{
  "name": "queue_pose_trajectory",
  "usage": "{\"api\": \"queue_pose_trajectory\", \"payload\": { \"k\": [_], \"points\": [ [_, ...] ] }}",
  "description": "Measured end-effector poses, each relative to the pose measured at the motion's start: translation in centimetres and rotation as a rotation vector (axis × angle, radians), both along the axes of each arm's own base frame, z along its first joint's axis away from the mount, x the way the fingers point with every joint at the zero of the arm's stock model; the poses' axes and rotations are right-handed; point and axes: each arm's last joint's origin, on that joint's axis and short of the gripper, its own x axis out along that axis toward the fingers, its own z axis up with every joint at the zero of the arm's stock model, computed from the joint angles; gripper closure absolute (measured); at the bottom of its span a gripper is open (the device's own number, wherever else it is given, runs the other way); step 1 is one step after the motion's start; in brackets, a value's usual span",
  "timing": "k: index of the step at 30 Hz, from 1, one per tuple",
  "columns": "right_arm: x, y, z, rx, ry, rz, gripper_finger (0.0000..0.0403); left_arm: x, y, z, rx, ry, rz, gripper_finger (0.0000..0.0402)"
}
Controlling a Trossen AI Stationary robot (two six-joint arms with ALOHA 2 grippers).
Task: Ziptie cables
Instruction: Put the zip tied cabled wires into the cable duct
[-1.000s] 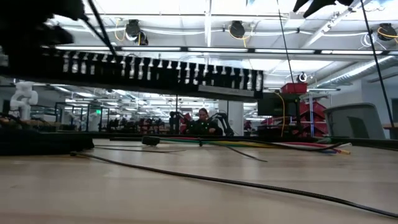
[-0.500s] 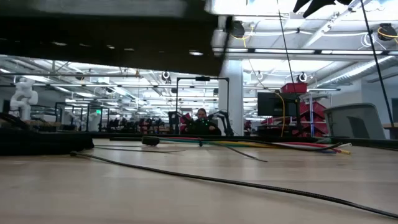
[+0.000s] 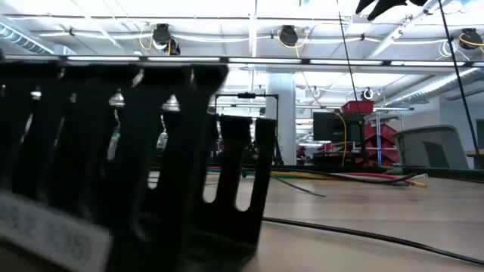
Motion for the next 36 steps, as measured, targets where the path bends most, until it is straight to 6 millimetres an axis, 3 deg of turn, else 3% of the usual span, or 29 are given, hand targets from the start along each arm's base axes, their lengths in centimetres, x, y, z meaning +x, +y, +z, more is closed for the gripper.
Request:
{"api": "queue_pose_trajectory", "payload": {
  "k": [9, 14, 22, 30, 36],
  "points": [
    [0.1, 0.0, 0.1, 0.006, -0.037, -0.012, 0.0186, 1.6, 1.2, -5.6, 0.031, 0.089, 0.010, 0.0401],
    [0.1, 0.0, 0.2, 0.011, -0.045, -0.015, 0.0186, 3.4, 2.1, -7.3, -0.041, 0.071, 0.051, 0.0401],
    [0.2, -0.1, 0.4, 0.000, -0.066, -0.016, 0.0186, 6.3, 5.0, -7.5, -0.035, -0.016, 0.089, 0.0401],
    [0.2, -0.1, 0.4, 0.002, -0.080, -0.020, 0.0186, 9.3, 9.6, -7.6, 0.056, -0.160, 0.256, 0.0401],
    [0.2, -0.1, 0.4, 0.008, -0.088, -0.025, 0.0186, 10.4, 12.7, -7.6, 0.134, -0.215, 0.303, 0.0401]
  ]
}}
